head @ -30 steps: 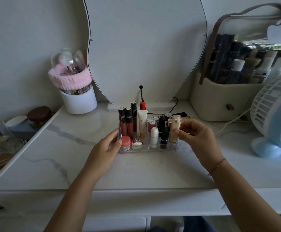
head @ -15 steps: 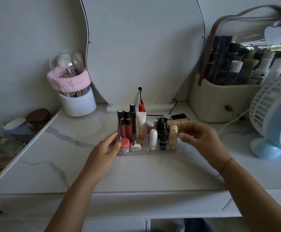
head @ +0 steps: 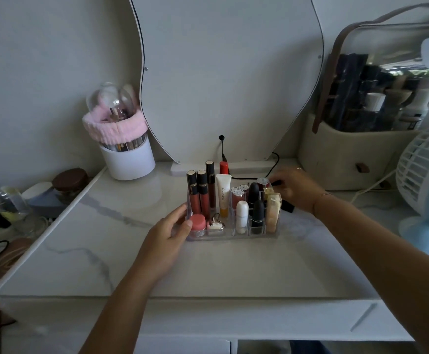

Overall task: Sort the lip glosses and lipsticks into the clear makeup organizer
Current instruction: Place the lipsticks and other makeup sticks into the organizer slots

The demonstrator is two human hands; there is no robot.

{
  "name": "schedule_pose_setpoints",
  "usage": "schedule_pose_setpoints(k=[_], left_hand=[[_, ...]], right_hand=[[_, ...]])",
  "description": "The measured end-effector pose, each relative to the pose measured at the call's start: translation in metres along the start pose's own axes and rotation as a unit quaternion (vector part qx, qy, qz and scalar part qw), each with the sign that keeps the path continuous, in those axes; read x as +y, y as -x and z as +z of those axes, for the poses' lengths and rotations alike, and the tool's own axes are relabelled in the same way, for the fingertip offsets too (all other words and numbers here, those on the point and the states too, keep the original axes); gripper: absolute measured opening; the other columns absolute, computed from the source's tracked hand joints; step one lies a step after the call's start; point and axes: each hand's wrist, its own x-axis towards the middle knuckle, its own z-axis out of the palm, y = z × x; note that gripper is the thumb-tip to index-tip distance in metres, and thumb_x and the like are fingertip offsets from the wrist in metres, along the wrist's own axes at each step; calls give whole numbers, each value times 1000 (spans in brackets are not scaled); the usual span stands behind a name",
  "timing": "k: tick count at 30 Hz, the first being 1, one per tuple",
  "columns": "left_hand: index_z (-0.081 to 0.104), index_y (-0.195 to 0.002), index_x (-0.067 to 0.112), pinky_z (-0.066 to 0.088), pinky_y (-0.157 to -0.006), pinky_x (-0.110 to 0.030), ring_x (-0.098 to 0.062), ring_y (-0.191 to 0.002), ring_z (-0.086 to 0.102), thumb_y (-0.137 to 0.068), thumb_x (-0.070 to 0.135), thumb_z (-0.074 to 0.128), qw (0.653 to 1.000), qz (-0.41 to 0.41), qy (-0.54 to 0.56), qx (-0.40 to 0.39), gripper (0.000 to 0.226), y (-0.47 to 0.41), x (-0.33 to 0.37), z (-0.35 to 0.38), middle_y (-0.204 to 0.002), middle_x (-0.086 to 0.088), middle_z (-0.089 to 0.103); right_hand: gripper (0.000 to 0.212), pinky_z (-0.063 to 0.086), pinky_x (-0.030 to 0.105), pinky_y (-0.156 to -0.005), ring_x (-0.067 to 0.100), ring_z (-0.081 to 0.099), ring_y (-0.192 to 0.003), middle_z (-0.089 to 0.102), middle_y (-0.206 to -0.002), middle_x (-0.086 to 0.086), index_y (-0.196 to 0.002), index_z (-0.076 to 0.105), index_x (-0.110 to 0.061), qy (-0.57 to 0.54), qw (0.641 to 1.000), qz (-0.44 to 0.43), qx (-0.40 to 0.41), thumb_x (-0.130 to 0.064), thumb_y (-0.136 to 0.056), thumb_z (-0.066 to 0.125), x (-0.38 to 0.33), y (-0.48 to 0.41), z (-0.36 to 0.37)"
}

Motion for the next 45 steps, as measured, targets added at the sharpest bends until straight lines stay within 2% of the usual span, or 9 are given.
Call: schedule_pose_setpoints(k=[13, 18, 23, 29, 33, 35, 39, 42, 45], left_hand=[[40, -104, 79, 36, -84, -11, 27, -106, 46, -95, 27, 51, 1000, 1, 5, -1, 54, -2, -6, 1, -103, 57, 49], [39, -100, 82, 33, -75, 5, 29, -100, 47, -95, 22, 51, 1000, 9, 6, -3, 61, -1, -1, 0, -99, 57, 50], [39, -101, 81, 35, -79, -5, 28, -100, 48, -88, 35, 48, 1000, 5, 8, 1, 49, 0, 1, 0, -100, 58, 49], [41, -111, 75, 38, -87, -13, 15, -110, 52, -96, 27, 49, 1000, 6, 2, -5, 50, -2, -7, 1, -111, 46, 56], [46, -118, 65, 39, -88, -11, 8, -112, 55, -96, 27, 51, 1000, 1, 9, -4, 45, -3, -13, 1, -113, 37, 61], [48, -125, 56, 40, -92, -14, 7, -114, 54, -96, 27, 50, 1000, 2, 13, -8, 41, -3, -13, 1, -117, 31, 62], [45, -114, 69, 38, -83, -3, 14, -107, 54, -96, 27, 51, 1000, 6, 6, -7, 47, -2, -8, 0, -108, 43, 60], [48, -118, 63, 43, -85, -17, 8, -103, 59, -95, 28, 50, 1000, 8, 13, -7, 42, -2, -8, 0, -107, 33, 65], [47, -106, 71, 45, -80, -19, 4, -94, 62, -91, 32, 48, 1000, 11, 8, -6, 42, -1, -6, -2, -101, 35, 65]], right_hand=[[27, 50, 33, -77, 23, 57, -86, 63, -96, 8, -95, 64, -11, 61, 995, 52, -60, -35, -83, 62, -4, 2, -13], [27, 50, 36, -78, 24, 58, -85, 65, -96, 10, -96, 67, -11, 70, 993, 51, -83, -34, -85, 60, -2, 5, -13], [19, 40, 20, -61, 15, 54, -75, 63, -88, 2, -94, 61, -16, -22, 995, 86, 33, -33, -86, 57, -1, 15, -26], [25, 47, 9, -63, 0, 58, -70, 59, -79, -13, -105, 54, -22, -174, 962, 26, 208, -29, -82, 63, -45, 31, -72], [34, 57, 22, -71, 10, 68, -74, 67, -84, -3, -107, 54, -27, -309, 941, -39, 131, -17, -78, 68, -92, 37, -85], [30, 58, 25, -72, 11, 69, -74, 69, -85, -3, -106, 56, -25, -290, 950, -55, 101, -19, -78, 67, -109, 36, -80], [26, 53, 17, -79, 4, 65, -81, 68, -90, -7, -107, 62, -20, -213, 972, -63, 75, -23, -81, 65, -122, 31, -61], [22, 49, 6, -74, -2, 62, -77, 67, -87, -8, -104, 63, -18, -170, 981, -70, 60, -24, -82, 64, -124, 28, -50], [22, 54, 19, -80, 7, 64, -80, 68, -92, -3, -104, 59, -18, -128, 987, -85, 49, -22, -83, 63, -127, 24, -44]])
